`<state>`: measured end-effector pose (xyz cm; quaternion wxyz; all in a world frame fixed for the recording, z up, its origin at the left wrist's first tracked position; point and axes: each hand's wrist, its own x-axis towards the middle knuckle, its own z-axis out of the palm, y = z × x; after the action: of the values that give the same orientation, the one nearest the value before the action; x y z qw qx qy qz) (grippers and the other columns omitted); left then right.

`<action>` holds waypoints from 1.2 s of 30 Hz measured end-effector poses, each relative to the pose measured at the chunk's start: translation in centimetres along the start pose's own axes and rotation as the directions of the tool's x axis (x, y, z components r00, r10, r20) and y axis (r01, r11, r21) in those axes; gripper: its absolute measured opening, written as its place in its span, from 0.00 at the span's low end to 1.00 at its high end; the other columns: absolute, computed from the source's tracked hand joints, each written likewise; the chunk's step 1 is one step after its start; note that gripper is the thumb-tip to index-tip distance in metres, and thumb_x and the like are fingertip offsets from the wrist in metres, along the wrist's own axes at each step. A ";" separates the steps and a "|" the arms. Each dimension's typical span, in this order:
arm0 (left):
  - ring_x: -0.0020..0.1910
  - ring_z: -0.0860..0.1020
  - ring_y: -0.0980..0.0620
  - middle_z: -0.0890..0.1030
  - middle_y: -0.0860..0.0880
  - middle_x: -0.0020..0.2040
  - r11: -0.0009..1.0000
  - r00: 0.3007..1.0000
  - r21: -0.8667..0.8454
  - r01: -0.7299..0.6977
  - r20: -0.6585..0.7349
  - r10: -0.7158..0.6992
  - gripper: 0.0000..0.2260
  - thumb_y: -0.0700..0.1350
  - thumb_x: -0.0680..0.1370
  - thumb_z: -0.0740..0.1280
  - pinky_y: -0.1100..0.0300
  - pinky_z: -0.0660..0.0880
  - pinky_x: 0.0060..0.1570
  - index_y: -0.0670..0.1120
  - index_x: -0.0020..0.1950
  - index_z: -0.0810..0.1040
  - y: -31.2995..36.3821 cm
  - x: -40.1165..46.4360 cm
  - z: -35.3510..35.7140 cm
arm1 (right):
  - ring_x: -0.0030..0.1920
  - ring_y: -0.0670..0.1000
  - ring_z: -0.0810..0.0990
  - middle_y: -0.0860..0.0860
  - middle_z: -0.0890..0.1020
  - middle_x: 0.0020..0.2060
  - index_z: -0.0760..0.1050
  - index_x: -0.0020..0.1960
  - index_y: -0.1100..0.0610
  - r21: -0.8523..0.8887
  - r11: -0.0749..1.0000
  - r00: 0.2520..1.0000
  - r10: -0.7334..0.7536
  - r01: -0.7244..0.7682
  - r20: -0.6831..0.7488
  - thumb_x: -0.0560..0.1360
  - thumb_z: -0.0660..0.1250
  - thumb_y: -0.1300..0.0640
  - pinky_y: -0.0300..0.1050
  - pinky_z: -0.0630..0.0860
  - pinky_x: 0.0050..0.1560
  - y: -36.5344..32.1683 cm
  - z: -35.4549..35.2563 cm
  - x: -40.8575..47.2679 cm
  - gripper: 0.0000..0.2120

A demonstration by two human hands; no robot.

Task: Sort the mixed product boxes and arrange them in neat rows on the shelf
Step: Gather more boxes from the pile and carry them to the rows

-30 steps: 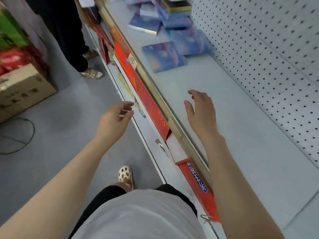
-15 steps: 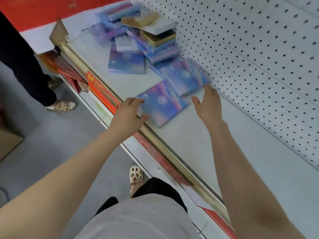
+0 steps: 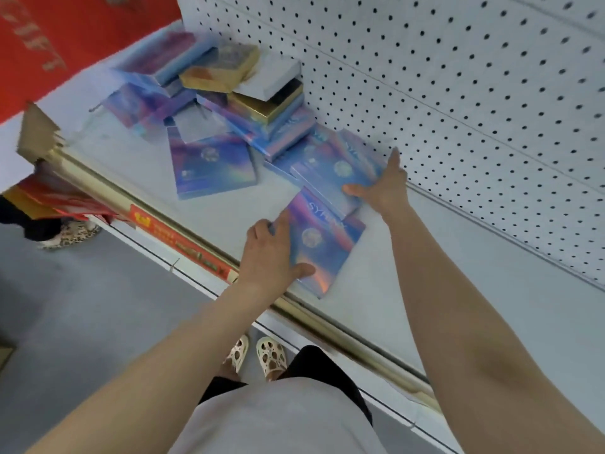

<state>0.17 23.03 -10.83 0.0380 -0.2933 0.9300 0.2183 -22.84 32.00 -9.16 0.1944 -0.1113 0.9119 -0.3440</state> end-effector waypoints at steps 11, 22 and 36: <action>0.58 0.77 0.41 0.79 0.42 0.60 0.955 0.967 -0.297 -0.004 0.243 0.079 0.36 0.57 0.67 0.74 0.52 0.74 0.57 0.45 0.70 0.68 -3.2 3.9 -3.1 | 0.39 0.50 0.79 0.52 0.80 0.40 0.77 0.48 0.56 0.935 0.304 0.934 0.352 -0.184 0.069 0.76 0.69 0.65 0.42 0.79 0.43 1.1 -1.2 -7.0 0.05; 0.46 0.80 0.47 0.80 0.45 0.50 0.467 0.941 -0.852 0.238 0.321 0.106 0.06 0.39 0.79 0.65 0.51 0.77 0.45 0.44 0.56 0.72 -3.2 4.1 -2.8 | 0.45 0.54 0.80 0.55 0.81 0.47 0.77 0.54 0.57 0.945 0.263 0.724 0.611 0.196 -0.320 0.79 0.67 0.59 0.45 0.77 0.44 5.7 -3.9 -20.8 0.05; 0.45 0.78 0.54 0.80 0.55 0.46 0.431 0.832 -0.900 0.064 0.287 0.475 0.08 0.52 0.83 0.59 0.56 0.75 0.43 0.52 0.47 0.73 8.2 -2.9 0.6 | 0.40 0.51 0.81 0.52 0.83 0.42 0.78 0.49 0.55 0.859 0.352 0.361 0.798 0.371 -0.483 0.78 0.67 0.59 0.42 0.77 0.38 14.7 -4.4 -39.1 0.01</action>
<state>-2.12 30.83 -7.60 0.0930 -0.0803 0.6628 0.7386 9.41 58.57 -5.15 -0.2509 0.3780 0.5038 -0.7351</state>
